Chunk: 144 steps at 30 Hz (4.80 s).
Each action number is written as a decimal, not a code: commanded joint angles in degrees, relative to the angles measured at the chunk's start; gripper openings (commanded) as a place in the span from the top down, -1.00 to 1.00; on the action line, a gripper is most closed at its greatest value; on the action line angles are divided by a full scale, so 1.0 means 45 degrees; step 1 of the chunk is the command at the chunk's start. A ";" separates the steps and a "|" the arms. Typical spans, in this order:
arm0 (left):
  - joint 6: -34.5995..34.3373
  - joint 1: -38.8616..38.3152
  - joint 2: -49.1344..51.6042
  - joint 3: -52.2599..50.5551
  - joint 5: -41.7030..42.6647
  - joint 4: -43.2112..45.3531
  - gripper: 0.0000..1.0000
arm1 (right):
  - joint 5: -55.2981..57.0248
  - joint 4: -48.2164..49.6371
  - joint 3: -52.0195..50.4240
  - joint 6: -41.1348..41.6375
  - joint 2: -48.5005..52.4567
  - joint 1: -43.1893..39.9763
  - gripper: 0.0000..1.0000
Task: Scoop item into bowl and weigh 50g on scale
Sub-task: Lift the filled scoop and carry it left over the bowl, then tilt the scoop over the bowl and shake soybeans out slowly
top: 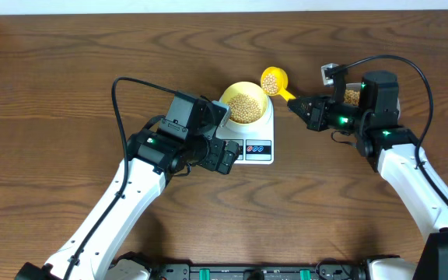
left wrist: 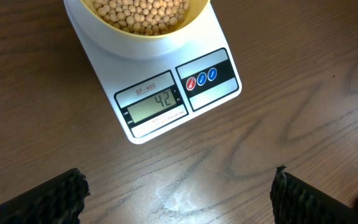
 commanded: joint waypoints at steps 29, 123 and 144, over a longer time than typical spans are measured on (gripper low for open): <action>0.0219 -0.0015 0.0034 -0.0029 0.0146 0.0010 -0.92 | 0.1428 0.0831 0.0044 -0.2725 0.0398 0.1365 0.98; 0.0219 -0.0015 0.0034 -0.0029 0.0146 0.0005 -0.92 | 0.3322 0.0923 0.0044 -0.6455 0.0588 0.2069 0.98; 0.0219 -0.0015 0.0034 -0.0029 0.0146 0.0005 -0.92 | 0.3104 0.1200 0.0044 -0.5727 0.0588 0.2142 0.98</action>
